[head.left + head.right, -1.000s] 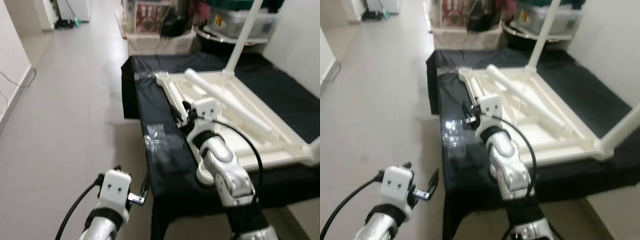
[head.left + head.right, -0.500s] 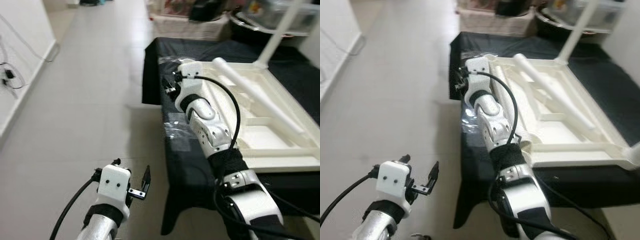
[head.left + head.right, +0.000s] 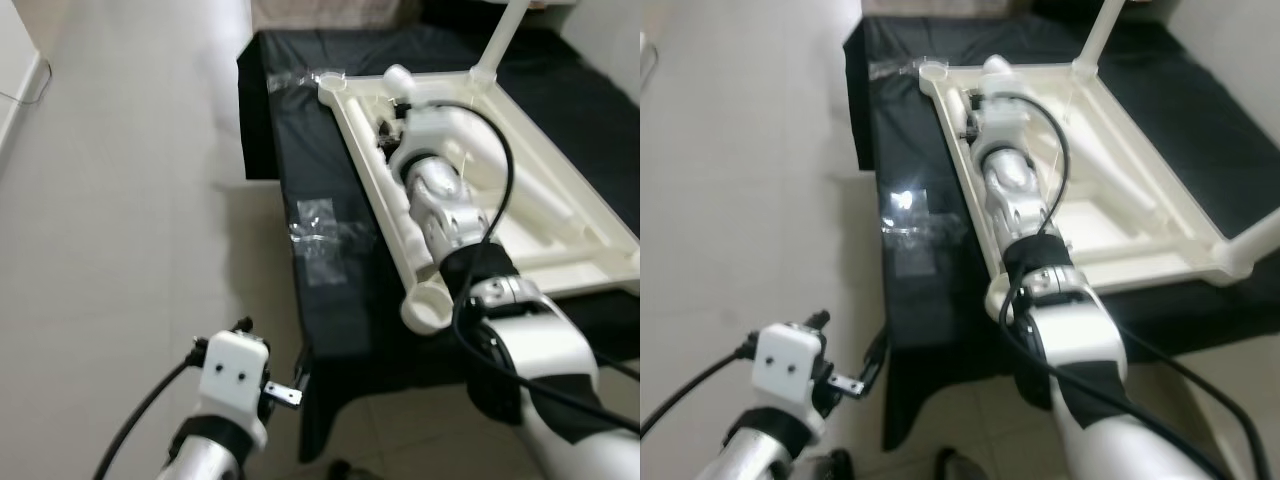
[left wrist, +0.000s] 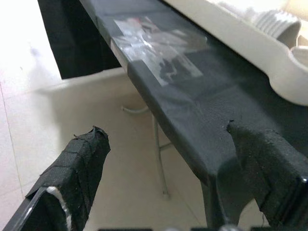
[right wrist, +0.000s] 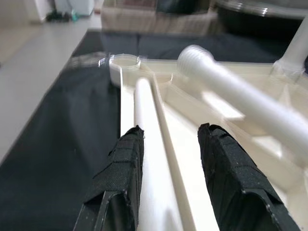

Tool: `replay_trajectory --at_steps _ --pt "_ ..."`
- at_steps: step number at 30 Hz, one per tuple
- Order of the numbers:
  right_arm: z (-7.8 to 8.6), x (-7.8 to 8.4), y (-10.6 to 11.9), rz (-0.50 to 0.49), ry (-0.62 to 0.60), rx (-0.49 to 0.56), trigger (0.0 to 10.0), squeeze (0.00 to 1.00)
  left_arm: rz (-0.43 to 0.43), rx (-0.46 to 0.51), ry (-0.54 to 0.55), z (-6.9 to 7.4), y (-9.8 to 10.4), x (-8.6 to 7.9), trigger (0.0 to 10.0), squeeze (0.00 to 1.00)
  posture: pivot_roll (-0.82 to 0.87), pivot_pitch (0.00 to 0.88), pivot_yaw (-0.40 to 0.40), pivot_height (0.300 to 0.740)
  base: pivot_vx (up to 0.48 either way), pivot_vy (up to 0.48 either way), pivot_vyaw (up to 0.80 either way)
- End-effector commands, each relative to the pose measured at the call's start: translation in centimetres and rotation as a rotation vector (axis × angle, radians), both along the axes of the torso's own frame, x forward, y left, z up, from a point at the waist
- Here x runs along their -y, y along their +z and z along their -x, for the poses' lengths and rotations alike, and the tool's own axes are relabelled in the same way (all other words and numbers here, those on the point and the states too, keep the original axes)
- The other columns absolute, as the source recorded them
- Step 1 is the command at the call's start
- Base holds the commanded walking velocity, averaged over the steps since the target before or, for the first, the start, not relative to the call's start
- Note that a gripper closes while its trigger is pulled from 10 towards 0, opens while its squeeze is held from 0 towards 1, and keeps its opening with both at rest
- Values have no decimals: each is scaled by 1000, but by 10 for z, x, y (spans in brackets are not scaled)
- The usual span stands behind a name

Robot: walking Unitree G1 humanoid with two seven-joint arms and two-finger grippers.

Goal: Building children table

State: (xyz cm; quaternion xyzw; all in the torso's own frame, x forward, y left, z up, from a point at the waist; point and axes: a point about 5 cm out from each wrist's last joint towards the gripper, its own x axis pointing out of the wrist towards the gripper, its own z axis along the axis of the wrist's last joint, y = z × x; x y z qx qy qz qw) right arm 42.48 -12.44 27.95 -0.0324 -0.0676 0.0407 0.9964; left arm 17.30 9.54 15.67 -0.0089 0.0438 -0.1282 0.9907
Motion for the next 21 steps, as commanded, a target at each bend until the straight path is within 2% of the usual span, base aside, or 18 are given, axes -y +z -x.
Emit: replay_trajectory --at_steps 1,3,8,9,12,13,21 --pt "-1 -10 -4 12 39 -45 10000 0 4 -27 -16 4 -2 1 10000 0 107 340 -105 740 0 0 0" --pt "-2 -16 -20 24 77 -180 10000 0 4 -37 -21 7 -2 1 10000 0 103 350 -108 740 0 0 0" --pt "-3 -16 -19 8 78 -182 10000 0 5 -40 -23 8 -2 2 10000 0 104 353 -109 740 0 0 0" --pt "-3 -16 -18 -3 79 -177 10000 1000 4 -44 -22 8 -2 2 10000 0 104 353 -109 740 0 0 0" --pt "-3 -17 -16 0 77 -174 10000 1000 4 -46 -21 8 -2 2 10000 0 104 353 -109 740 0 0 0" --pt "-4 -18 -13 11 61 -173 10000 0 4 -51 -21 9 -2 2 10000 0 101 355 -113 740 0 0 0" --pt "-5 -22 -7 31 57 -187 10000 0 2 -58 -21 8 -3 3 10000 0 93 351 -118 740 0 0 0"
